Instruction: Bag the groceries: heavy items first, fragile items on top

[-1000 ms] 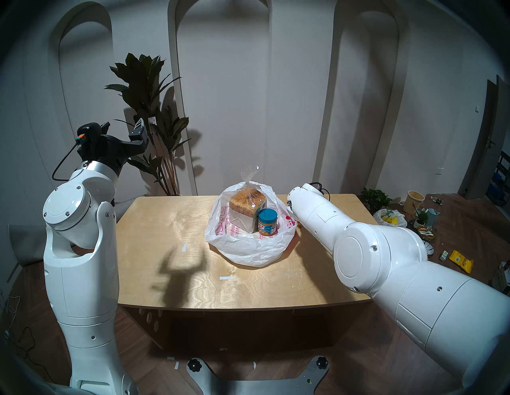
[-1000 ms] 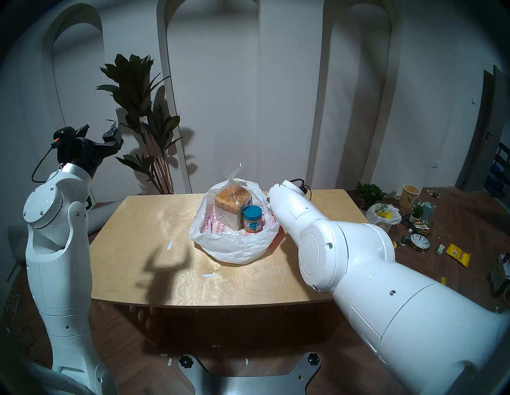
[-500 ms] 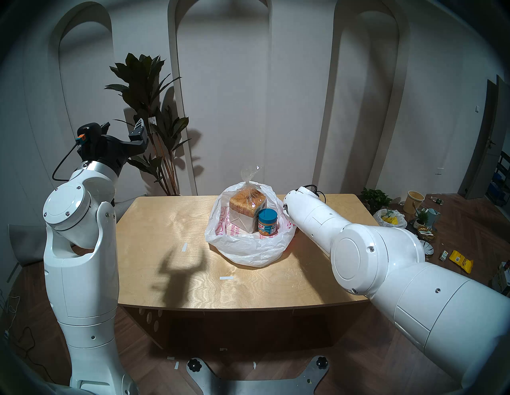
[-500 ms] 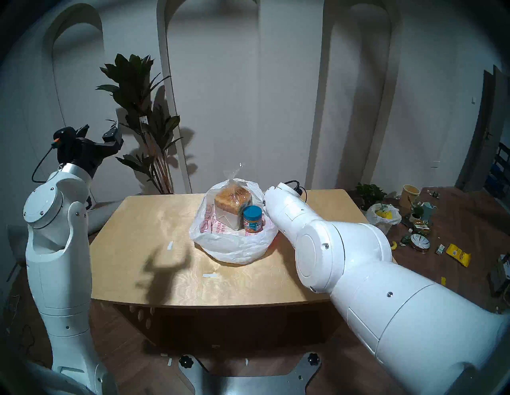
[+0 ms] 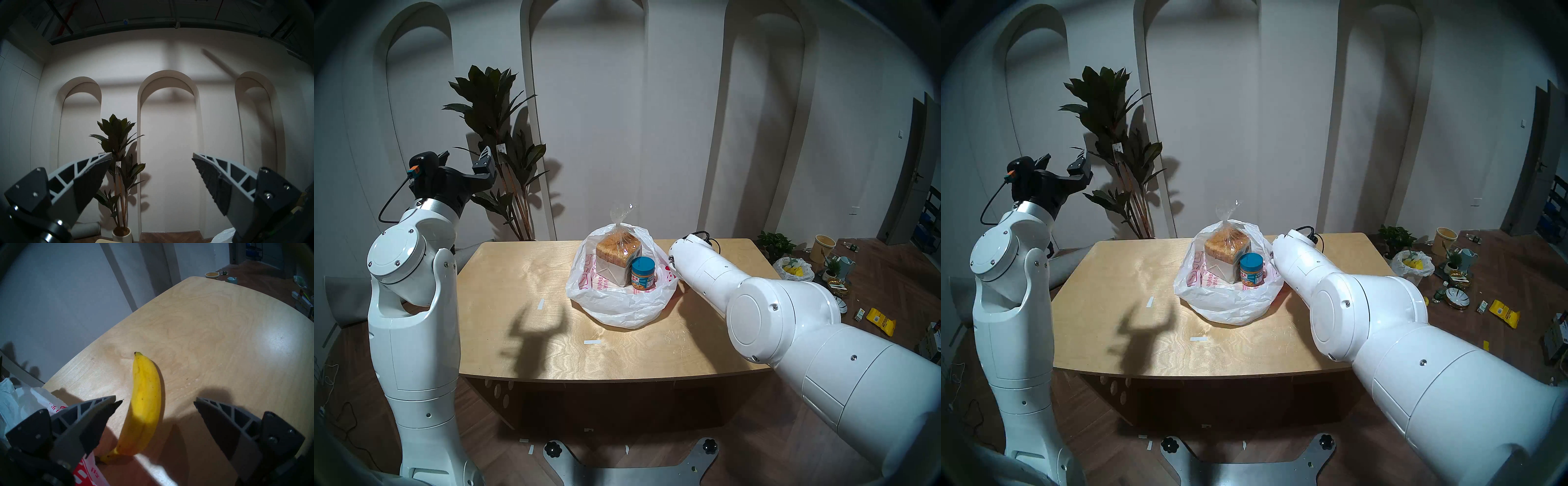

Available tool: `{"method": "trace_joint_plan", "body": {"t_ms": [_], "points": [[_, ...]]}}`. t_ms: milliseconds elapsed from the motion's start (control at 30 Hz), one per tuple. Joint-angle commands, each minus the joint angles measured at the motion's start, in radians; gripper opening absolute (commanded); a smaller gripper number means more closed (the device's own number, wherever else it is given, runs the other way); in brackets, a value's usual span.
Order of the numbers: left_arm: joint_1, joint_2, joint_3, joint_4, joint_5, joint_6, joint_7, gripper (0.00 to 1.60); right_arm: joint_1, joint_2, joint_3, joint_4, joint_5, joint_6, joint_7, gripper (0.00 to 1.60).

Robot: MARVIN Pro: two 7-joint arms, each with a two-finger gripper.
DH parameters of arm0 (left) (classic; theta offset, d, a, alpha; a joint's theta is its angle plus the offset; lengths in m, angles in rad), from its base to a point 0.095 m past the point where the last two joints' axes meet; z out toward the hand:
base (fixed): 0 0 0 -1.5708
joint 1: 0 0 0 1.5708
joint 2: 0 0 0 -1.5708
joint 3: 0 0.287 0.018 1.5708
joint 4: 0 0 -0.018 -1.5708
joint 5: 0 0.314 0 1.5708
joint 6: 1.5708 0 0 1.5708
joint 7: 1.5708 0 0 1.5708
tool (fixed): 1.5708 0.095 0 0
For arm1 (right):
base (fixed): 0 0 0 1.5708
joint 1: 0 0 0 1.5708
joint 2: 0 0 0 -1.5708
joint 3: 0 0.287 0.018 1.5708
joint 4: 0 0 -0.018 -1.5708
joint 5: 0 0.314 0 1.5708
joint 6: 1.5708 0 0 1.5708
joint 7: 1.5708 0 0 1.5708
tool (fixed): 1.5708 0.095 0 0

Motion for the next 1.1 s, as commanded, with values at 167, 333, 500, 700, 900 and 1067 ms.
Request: {"method": "trace_joint_plan", "body": {"t_ms": [167, 333, 500, 700, 900, 1067], "points": [[-0.006, 0.002, 0.0, -0.008, -0.001, -0.002, 0.0, 1.6, 0.007, 0.005, -0.008, -0.002, -0.007, -0.006, 0.016, 1.6], [-0.005, 0.002, 0.0, -0.006, -0.001, -0.002, 0.0, 1.6, 0.009, -0.006, -0.013, 0.0, -0.01, -0.006, 0.022, 1.6], [-0.005, 0.002, 0.0, -0.003, -0.001, -0.002, 0.001, 1.6, 0.013, -0.015, -0.017, 0.002, -0.012, -0.005, 0.026, 1.6], [-0.004, 0.002, 0.0, -0.001, -0.001, -0.002, 0.001, 1.6, 0.005, -0.019, -0.021, 0.007, -0.015, -0.006, 0.032, 1.6], [-0.003, 0.002, 0.0, 0.002, -0.001, -0.002, 0.002, 1.6, -0.007, -0.019, -0.023, 0.016, -0.016, -0.007, 0.037, 1.6], [-0.002, 0.002, 0.0, 0.005, -0.001, -0.002, 0.003, 1.6, -0.014, -0.016, -0.024, 0.022, -0.018, -0.008, 0.039, 1.6]]}}
